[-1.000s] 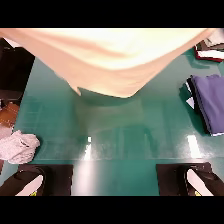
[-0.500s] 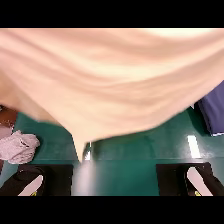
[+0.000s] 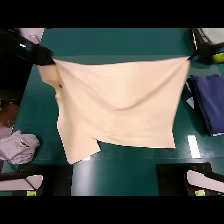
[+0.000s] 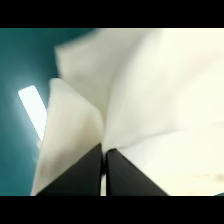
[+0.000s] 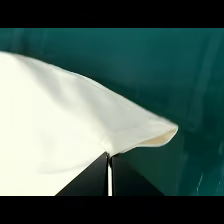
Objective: Fold the shirts.
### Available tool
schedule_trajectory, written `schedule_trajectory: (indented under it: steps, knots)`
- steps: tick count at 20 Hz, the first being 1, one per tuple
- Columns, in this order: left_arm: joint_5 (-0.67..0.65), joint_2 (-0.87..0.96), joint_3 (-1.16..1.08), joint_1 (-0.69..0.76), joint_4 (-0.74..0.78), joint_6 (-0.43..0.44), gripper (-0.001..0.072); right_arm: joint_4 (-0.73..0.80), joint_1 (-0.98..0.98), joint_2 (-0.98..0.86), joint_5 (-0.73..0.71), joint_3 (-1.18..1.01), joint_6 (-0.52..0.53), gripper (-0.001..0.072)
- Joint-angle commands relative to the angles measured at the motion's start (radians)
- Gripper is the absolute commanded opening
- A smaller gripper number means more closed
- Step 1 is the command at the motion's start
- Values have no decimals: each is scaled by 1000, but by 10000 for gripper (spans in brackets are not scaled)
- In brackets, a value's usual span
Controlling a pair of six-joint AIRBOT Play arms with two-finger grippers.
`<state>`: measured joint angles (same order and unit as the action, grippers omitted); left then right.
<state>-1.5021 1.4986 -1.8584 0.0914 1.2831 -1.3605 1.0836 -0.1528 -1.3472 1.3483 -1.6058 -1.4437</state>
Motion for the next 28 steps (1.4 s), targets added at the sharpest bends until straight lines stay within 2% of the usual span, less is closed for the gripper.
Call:
schedule_trajectory:
  steps: [1,2,3,4,5,6,7,8,10,12,15,18,23,28]
  knots:
    - [82,200,13,0,-2,6,25,60,63,-155,-152,48,-34,12]
    - [104,222,13,-1,0,6,27,63,69,-192,-172,32,-41,13]
    - [124,233,13,-1,4,6,214,61,69,-224,-179,10,-41,13]
    - [136,235,13,-1,8,6,468,60,69,-251,-178,-17,-41,15]
    - [142,232,9,-1,24,7,539,60,69,-273,-175,-48,-41,19]
    - [138,231,0,-4,42,6,541,61,69,-292,-166,-83,-40,100]
    - [121,229,-11,-14,50,6,541,60,67,-302,-164,-114,-40,312]
    - [92,229,-28,-28,44,2,541,60,62,-304,-153,-141,-40,409]
    - [0,227,-58,-78,33,-5,541,61,42,-296,-92,-195,-40,406]
    - [-84,220,-64,-146,-37,-5,541,60,18,-262,-18,-208,-8,281]
    - [-131,168,-19,-243,-150,-1,540,60,-8,-169,70,-119,53,281]
    - [-112,57,141,-308,-152,9,540,60,-8,-54,51,43,84,281]
    - [10,-202,620,-422,-171,54,541,-27,-3,105,-73,272,84,281]
    - [122,-348,1023,-440,-197,87,541,-98,-3,185,-145,386,85,281]
